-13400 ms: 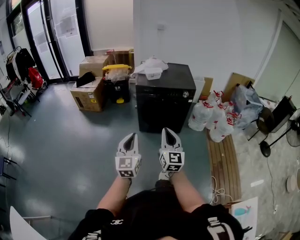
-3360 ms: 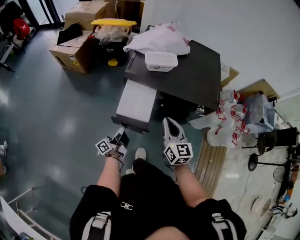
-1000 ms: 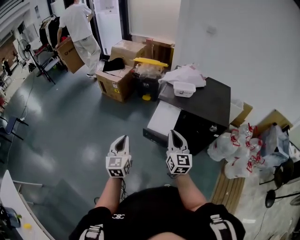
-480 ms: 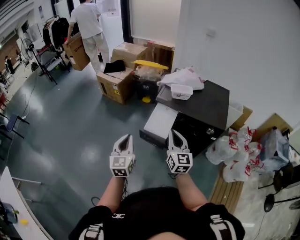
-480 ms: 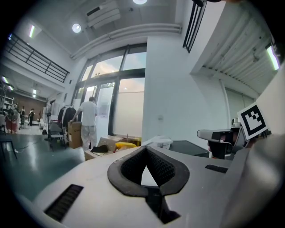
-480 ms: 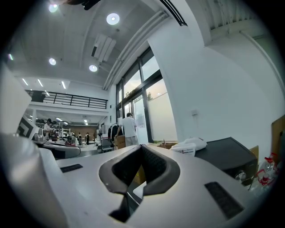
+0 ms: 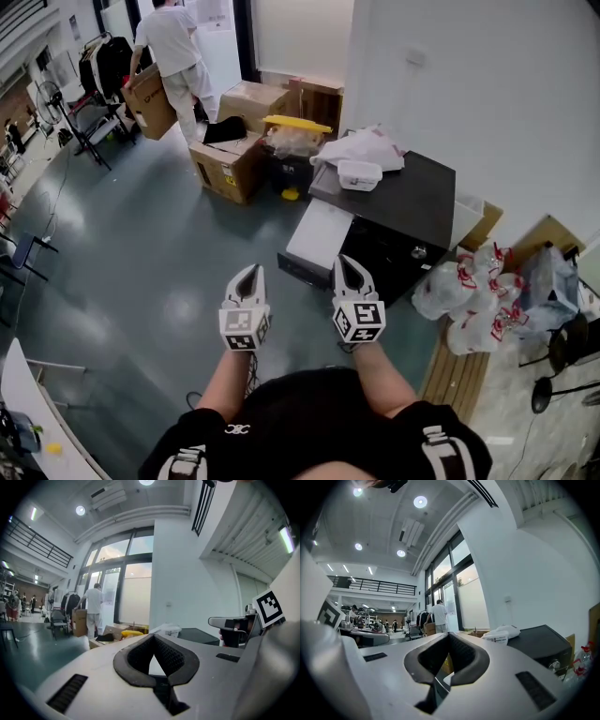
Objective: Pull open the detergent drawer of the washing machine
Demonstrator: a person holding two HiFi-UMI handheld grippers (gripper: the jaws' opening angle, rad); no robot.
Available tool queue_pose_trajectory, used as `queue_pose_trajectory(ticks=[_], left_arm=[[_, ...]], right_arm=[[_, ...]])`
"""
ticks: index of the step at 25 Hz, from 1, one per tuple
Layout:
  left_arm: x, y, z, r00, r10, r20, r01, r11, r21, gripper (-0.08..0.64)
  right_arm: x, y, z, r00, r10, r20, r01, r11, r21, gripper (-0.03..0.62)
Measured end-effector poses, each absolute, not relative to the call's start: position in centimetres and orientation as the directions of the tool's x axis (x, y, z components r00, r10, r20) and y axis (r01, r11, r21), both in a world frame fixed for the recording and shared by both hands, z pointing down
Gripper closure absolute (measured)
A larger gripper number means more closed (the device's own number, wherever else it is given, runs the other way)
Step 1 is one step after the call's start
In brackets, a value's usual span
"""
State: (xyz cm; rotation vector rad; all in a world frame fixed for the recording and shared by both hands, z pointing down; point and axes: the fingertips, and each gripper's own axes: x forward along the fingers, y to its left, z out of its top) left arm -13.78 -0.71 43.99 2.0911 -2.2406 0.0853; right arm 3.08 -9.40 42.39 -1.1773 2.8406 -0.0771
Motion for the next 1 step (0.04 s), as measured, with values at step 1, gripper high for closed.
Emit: queue_pose_trajectory(ticks=[1], left_arm=[[-13.84, -0.54, 43.94, -0.068, -0.993, 0.092, -0.998, 0.069, 0.009, 0.560]], right_arm=[[3.03, -9.20, 42.43, -0.704, -0.709, -0.038, -0.706, 0.705, -0.070, 0.591]])
